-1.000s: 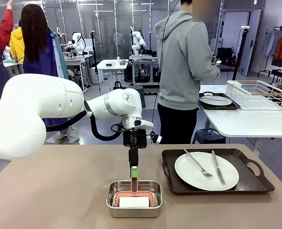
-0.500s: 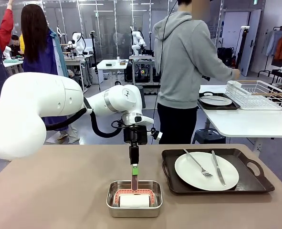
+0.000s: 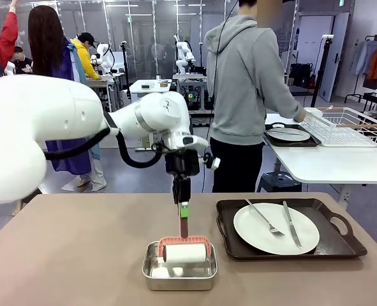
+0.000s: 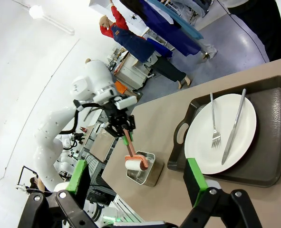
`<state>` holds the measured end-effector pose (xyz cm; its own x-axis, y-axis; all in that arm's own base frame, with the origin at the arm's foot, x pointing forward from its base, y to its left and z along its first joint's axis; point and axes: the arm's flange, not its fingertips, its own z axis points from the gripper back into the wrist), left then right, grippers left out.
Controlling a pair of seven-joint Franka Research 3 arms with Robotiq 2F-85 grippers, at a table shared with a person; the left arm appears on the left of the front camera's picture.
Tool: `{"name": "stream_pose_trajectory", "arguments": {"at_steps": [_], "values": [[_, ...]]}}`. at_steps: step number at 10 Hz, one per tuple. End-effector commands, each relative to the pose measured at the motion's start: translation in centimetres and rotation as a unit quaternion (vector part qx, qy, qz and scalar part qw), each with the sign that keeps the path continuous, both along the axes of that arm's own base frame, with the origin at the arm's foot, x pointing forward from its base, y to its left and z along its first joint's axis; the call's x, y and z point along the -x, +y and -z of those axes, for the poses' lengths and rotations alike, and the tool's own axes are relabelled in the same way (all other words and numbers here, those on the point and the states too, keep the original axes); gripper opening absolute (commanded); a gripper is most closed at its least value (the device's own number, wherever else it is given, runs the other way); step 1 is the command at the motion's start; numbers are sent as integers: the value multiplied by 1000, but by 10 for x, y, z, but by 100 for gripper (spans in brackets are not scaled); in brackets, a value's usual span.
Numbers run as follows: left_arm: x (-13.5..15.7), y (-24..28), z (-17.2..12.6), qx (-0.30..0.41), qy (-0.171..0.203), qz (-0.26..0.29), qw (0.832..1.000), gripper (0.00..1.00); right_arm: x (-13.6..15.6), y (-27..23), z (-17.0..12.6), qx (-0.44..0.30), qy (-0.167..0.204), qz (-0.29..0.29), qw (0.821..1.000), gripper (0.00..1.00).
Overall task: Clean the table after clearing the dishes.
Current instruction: When the left (or right) Handle tray is removed, use the left hand (or right hand) to clean the left (or right) side of the table with the Lint Roller.
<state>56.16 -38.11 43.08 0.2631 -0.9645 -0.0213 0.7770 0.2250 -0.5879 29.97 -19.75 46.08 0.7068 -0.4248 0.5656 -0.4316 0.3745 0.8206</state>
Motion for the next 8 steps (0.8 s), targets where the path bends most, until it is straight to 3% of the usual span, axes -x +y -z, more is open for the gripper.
{"name": "stream_pose_trajectory", "arguments": {"at_steps": [1, 2, 3, 5, 6, 8], "values": [[40, 32, -35, 1, -32, -78, 996, 0, 1, 1, -2, -1, -3, -2, 1000, 100], [48, 50, -55, 6, -56, -103, 993, 0, 1, 1, -2, -1, -3, -2, 1000, 100], [53, 79, -73, -5, -86, -175, 981, 0, 1, 1, -2, -1, -3, -2, 1000, 100], [57, 146, -101, 28, -91, -298, 950, 0, 1, 1, -2, -1, -3, -2, 1000, 100], [61, 184, -110, 47, -100, -359, 927, 0, 1, 1, -2, -1, -3, -2, 1000, 100], [66, 267, -111, 89, -121, -489, 859, 0, 1, 1, -2, -1, -3, -2, 1000, 100]]}}
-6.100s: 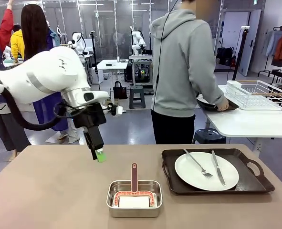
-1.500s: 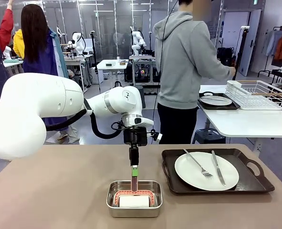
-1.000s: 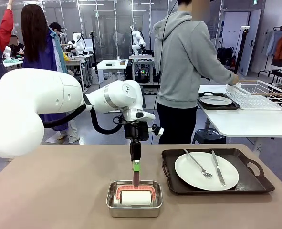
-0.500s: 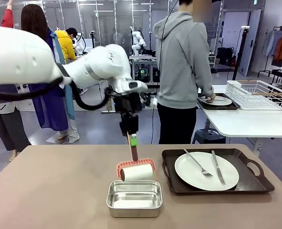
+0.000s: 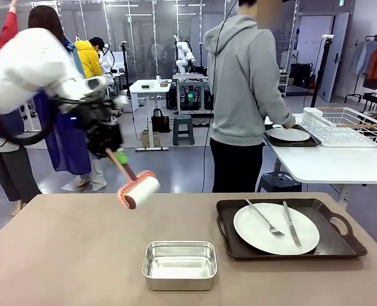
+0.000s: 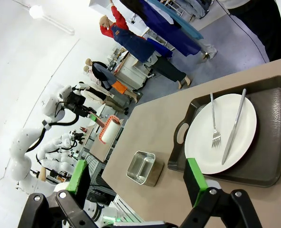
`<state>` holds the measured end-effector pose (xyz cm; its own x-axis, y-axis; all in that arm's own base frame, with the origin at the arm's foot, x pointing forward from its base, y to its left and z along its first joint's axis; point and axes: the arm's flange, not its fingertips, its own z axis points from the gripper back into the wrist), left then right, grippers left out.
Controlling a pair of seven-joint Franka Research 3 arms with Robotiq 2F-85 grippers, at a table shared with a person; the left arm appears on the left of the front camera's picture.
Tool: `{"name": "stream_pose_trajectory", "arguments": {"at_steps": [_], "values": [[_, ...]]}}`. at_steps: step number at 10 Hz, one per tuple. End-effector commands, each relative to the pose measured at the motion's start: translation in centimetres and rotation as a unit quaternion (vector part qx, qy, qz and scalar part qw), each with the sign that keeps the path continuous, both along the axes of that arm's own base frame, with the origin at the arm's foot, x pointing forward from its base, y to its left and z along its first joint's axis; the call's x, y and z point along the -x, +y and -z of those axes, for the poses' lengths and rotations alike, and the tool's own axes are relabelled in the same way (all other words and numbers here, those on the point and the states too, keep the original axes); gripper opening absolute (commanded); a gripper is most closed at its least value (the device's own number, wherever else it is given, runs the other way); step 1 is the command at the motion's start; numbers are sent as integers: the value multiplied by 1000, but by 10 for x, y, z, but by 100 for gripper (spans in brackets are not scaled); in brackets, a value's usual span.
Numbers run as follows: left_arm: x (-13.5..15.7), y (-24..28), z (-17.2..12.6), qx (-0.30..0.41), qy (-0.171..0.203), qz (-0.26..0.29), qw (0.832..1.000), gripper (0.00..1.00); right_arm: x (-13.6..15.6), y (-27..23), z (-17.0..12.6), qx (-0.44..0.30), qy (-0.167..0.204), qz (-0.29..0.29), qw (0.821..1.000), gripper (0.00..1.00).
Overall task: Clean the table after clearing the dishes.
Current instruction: When the left (or right) Handle tray is removed, use the left hand (or right hand) to clean the left (or right) side of the table with the Lint Roller.
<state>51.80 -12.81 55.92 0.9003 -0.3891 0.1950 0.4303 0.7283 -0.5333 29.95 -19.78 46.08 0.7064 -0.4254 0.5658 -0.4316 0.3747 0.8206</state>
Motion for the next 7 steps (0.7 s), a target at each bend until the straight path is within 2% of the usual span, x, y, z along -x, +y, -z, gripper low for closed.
{"name": "stream_pose_trajectory", "arguments": {"at_steps": [1, 2, 4, 5, 6, 7], "values": [[27, 39, 24, 5, -61, -134, 989, 0, 1, 1, -2, -1, -3, -2, 1000, 100], [31, 52, 39, 1, -80, -170, 982, 0, 1, 1, -2, -1, -3, -2, 1000, 100], [32, 59, 70, 41, -78, -199, 976, 0, 1, 1, -2, -1, -3, -2, 1000, 100], [27, 53, 82, 40, -86, -163, 982, 0, 1, 1, -2, -1, -3, -2, 1000, 100], [26, 82, 56, 13, -69, -189, 979, 0, 1, 1, -2, -1, -3, -2, 1000, 100], [26, 82, 56, 13, -69, -189, 979, 0, 1, 1, -2, -1, -3, -2, 1000, 100]]}}
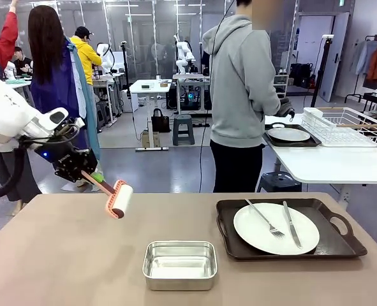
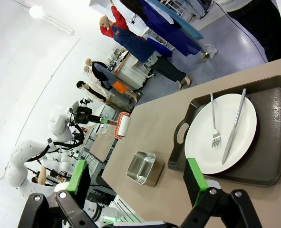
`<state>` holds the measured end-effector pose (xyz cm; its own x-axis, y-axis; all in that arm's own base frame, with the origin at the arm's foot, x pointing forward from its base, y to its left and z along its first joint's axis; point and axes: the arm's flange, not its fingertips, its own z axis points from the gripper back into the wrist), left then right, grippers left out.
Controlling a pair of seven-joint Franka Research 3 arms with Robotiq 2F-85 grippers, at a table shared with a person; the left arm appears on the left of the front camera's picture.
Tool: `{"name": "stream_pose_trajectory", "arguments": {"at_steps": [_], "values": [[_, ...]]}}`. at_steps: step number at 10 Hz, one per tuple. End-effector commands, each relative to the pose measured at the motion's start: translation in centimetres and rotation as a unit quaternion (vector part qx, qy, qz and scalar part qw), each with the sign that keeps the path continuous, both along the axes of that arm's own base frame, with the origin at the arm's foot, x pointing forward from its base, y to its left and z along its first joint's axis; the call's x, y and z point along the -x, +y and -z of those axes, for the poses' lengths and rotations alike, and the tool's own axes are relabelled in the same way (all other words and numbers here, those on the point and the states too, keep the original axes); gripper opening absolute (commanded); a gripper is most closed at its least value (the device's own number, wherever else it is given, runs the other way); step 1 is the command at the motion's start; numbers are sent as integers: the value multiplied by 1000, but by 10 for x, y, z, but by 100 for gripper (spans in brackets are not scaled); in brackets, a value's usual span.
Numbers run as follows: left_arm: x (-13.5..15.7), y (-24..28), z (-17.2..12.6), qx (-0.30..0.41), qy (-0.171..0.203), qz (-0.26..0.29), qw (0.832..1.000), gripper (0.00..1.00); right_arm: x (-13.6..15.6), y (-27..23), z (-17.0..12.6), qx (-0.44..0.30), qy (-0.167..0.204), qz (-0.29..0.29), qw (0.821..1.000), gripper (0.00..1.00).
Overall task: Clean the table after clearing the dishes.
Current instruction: When the left (or right) Handle tray is removed, use the left hand (or right hand) to clean the left (or right) side of the table with the Lint Roller.
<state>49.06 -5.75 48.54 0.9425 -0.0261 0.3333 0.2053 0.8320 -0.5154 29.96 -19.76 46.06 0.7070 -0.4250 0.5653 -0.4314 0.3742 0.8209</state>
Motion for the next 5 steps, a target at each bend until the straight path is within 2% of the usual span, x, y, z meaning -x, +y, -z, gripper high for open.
{"name": "stream_pose_trajectory", "arguments": {"at_steps": [1, 4, 5], "values": [[-1, 11, -18, -3, 1, -2, 1000, 0, 1, 1, -2, -1, -3, -2, 1000, 100], [-1, 11, -18, -3, 1, -2, 1000, 0, 1, 1, -2, -1, -3, -2, 1000, 100], [-3, 11, -12, -4, -9, -4, 1000, 22, 1, 1, -2, -1, -3, -2, 1000, 100]]}}
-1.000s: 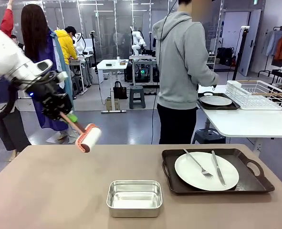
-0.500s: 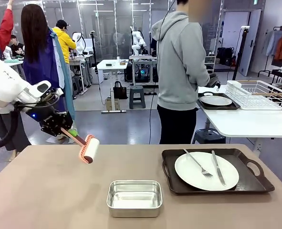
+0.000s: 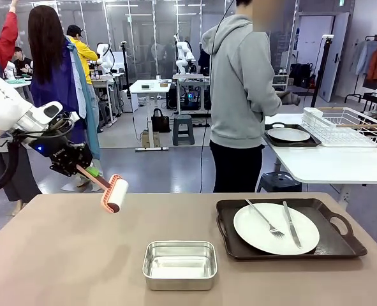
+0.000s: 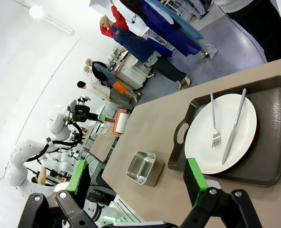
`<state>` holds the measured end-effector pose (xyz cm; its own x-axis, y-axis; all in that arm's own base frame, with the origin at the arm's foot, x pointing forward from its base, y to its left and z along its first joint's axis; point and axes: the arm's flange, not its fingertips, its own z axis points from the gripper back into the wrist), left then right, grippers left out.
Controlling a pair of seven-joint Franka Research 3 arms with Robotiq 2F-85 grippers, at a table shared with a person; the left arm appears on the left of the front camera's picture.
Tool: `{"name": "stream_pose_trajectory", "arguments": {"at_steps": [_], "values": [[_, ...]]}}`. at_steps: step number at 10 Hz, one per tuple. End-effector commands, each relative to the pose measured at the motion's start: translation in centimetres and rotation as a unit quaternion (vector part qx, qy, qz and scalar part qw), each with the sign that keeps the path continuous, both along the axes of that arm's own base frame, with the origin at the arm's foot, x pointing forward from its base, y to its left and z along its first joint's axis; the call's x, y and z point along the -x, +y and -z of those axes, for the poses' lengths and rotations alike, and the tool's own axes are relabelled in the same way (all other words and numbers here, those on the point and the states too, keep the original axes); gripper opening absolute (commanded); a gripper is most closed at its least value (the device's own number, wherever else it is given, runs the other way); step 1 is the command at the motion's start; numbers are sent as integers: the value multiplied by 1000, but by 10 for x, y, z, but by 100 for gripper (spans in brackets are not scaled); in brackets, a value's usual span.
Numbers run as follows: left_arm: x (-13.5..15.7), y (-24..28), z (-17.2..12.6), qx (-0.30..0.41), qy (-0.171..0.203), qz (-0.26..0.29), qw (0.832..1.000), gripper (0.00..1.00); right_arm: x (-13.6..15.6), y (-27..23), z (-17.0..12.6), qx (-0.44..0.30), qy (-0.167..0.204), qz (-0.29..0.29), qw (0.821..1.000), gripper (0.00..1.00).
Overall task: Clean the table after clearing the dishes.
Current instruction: When the left (or right) Handle tray is removed, use the left hand (or right hand) to clean the left (or right) side of the table with the Lint Roller.
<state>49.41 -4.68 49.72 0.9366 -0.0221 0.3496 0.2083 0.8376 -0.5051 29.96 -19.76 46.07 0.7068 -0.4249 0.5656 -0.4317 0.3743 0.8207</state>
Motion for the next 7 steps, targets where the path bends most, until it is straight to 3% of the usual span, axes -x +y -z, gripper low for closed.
{"name": "stream_pose_trajectory", "arguments": {"at_steps": [1, 3, 7], "values": [[-8, 0, 20, -8, -17, 3, 1000, 22, 1, 1, -2, -1, -3, -2, 1000, 100], [-11, 0, 45, 39, 8, -2, 999, 22, 1, 1, -2, -1, -3, -2, 1000, 100], [-9, 11, 83, 79, 6, -6, 997, 22, 1, 1, -2, -1, -3, -2, 1000, 100]]}}
